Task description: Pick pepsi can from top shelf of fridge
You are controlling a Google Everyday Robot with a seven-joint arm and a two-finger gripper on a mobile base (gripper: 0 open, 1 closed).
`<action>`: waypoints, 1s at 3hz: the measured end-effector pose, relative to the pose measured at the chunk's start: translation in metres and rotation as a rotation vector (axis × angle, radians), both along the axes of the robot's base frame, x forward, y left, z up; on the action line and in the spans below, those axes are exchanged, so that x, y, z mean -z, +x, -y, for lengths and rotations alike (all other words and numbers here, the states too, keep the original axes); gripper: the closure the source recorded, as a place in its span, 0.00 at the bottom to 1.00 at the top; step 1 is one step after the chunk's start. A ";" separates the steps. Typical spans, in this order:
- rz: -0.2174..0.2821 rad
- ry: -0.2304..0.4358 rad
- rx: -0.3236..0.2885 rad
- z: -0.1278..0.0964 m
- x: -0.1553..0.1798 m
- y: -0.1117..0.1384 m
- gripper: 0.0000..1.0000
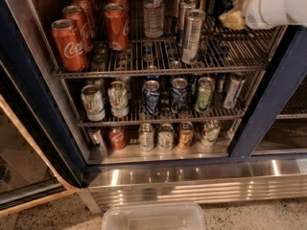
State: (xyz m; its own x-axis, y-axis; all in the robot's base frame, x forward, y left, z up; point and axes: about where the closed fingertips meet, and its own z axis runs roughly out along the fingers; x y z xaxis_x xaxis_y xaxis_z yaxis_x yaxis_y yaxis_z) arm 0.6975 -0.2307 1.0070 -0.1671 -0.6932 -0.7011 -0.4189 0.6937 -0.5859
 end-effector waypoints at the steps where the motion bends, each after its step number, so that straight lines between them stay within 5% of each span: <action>1: 0.037 0.063 -0.019 -0.026 0.001 0.018 0.59; 2: 0.080 0.109 -0.006 -0.041 0.000 0.029 0.65; 3: 0.126 0.127 0.049 -0.035 -0.003 0.034 0.84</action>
Offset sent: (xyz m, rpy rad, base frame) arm 0.0446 0.0581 -0.0084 0.2139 -0.1283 -0.0541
